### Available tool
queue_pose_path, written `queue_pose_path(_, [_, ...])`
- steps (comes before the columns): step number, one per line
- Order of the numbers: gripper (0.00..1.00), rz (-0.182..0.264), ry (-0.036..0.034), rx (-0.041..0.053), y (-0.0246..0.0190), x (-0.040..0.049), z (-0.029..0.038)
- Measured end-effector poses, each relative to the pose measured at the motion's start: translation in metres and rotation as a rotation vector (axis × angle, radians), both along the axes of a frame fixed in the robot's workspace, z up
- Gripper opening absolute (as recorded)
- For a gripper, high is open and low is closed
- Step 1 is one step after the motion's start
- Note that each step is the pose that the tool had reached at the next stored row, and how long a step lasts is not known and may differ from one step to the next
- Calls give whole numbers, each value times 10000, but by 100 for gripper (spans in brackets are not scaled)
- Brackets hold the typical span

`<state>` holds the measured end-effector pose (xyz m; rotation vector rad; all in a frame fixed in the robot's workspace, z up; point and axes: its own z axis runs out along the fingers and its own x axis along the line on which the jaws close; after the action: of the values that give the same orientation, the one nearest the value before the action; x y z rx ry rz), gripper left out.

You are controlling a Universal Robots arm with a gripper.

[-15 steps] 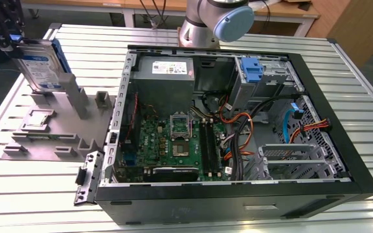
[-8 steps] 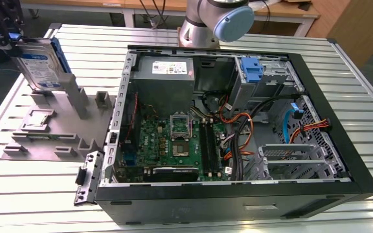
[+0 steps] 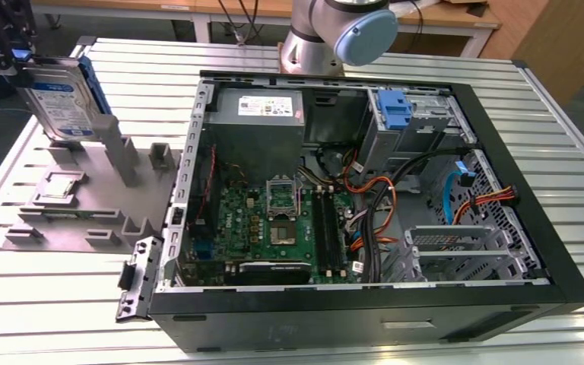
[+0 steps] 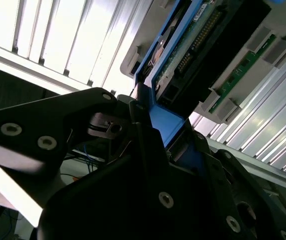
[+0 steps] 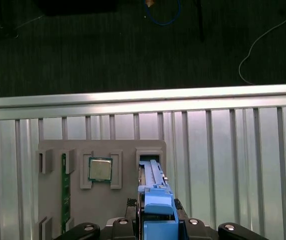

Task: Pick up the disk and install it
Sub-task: 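Pick up the disk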

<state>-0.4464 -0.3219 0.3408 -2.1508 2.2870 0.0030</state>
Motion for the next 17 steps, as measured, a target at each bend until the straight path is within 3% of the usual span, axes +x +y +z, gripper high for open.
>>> queue_pose_path(17, [36,0,0,33,0,0,35])
